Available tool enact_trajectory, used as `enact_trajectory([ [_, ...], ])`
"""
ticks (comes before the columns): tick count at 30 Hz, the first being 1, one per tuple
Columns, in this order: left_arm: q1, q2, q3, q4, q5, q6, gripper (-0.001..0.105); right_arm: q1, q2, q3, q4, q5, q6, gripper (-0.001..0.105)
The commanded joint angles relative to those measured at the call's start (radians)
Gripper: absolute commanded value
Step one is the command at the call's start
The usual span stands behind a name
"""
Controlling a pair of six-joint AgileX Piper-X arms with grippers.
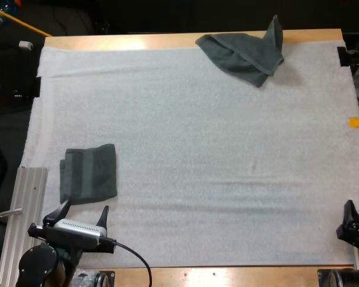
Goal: Pick towel from pile, fold and stack
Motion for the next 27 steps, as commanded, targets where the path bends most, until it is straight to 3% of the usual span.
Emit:
enact_trajectory([
  [1,0.0,-0.134,-0.007,-0.016,-0.003,-0.002,0.071,-0.001,-0.032,-0.009,-0.007,-0.032,-0.012,0.086],
  [6,-0.002,-0.129,-0.021,-0.011,0.014,-0.002,0.071,-0.001,0.013,-0.041,0.006,-0.077,-0.012,0.086],
  [14,-0.089,-0.041,-0.101,-0.009,0.019,0.0,0.071,-0.001,0.152,-0.134,0.006,-0.19,-0.036,0.086],
  [18,-0.124,0.021,-0.147,-0.009,0.022,0.0,0.071,-0.001,0.227,-0.2,0.006,-0.279,-0.067,0.086],
  [27,-0.17,0.14,-0.228,-0.062,0.108,0.005,0.071,-0.001,0.391,-0.33,-0.007,-0.496,-0.076,0.086],
])
